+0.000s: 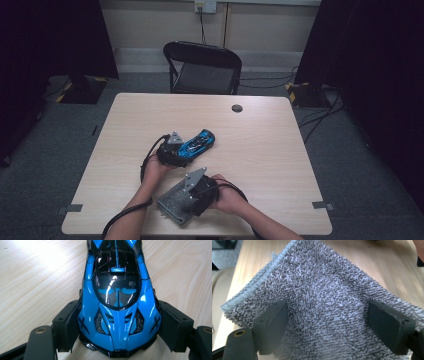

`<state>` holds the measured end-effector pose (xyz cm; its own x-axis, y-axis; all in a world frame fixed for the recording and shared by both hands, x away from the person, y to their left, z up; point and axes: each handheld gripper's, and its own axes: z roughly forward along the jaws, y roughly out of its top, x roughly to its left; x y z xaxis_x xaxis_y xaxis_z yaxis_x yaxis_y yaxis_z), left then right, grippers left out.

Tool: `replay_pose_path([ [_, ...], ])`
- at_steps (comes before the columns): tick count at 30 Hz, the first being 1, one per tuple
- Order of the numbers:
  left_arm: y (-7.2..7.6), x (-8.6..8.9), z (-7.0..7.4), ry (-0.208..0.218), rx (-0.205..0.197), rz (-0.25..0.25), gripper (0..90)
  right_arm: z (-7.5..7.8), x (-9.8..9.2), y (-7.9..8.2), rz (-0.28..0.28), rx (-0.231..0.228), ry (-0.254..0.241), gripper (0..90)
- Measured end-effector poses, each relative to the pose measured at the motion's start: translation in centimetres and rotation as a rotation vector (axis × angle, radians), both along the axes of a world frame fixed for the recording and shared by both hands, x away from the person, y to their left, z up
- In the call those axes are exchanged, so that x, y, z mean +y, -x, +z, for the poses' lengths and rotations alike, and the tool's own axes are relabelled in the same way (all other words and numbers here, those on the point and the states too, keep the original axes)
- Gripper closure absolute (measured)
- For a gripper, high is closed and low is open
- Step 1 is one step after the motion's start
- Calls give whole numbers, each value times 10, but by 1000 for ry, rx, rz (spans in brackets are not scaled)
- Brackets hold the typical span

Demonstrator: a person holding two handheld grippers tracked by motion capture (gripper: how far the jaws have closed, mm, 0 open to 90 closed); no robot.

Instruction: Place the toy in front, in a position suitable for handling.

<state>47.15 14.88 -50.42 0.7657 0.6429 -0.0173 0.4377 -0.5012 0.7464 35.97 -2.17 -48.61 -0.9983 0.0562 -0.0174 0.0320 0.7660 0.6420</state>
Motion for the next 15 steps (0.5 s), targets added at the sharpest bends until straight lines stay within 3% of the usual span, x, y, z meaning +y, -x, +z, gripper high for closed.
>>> replay_pose_path([
  [3, 0, 0, 0, 0, 0, 0, 260, -3, -3, -2, -10, 28, -22, 182],
  [7, 0, 0, 0, 0, 0, 0, 260, -3, -4, -2, -18, 30, -26, 238],
  [10, 0, 0, 0, 0, 0, 0, 260, -3, -5, -3, -41, 27, -31, 318],
  [15, 0, 0, 0, 0, 0, 0, 260, 1, -9, -3, -77, 15, -19, 561],
])
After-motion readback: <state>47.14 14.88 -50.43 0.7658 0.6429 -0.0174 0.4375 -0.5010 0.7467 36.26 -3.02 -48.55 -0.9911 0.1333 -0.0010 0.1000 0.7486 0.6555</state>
